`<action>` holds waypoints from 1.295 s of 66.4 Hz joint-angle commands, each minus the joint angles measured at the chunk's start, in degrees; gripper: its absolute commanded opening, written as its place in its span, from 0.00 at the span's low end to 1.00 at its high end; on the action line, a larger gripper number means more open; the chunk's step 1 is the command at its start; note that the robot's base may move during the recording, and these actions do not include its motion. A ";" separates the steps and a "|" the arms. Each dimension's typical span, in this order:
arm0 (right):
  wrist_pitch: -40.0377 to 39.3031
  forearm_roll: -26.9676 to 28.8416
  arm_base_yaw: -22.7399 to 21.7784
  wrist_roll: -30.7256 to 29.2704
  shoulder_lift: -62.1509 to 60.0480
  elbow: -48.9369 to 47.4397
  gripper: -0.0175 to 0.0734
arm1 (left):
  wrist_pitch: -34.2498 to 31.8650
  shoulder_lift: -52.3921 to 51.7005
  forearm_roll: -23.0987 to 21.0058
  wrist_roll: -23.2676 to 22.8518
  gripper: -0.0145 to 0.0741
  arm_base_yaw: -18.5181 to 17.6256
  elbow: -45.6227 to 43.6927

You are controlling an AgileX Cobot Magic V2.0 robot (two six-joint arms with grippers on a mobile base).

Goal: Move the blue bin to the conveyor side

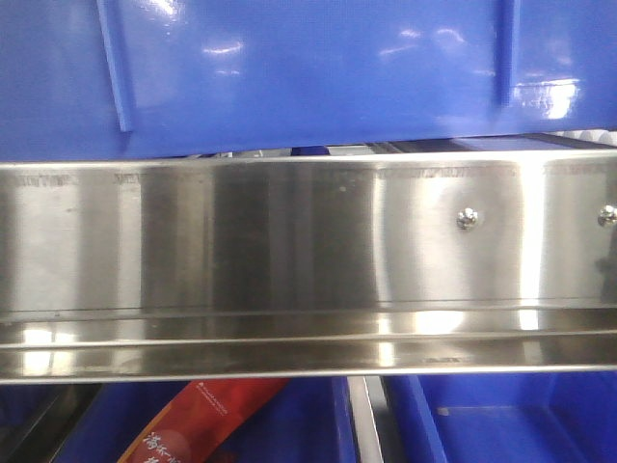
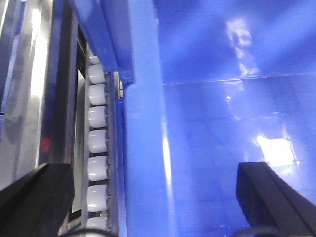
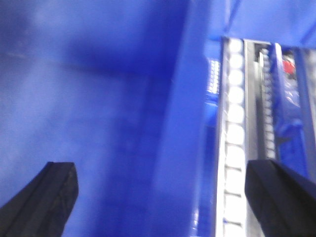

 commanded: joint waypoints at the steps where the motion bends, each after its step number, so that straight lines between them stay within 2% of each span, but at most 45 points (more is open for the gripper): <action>1: -0.78 -0.93 0.13 -0.12 -0.70 0.36 0.82 | -0.53 0.02 0.50 -0.19 0.80 0.11 -0.49; 55: -0.78 -0.09 0.13 -0.12 3.86 0.36 0.82 | -0.53 0.17 1.40 1.35 0.80 0.11 -0.14; 74: -0.78 0.04 0.13 -0.12 3.89 0.36 0.82 | -0.53 -1.16 -0.34 1.35 0.80 0.11 0.32; 86: -0.78 0.04 0.13 -0.12 3.89 0.36 0.82 | -0.53 -2.27 0.93 1.35 0.80 0.11 0.76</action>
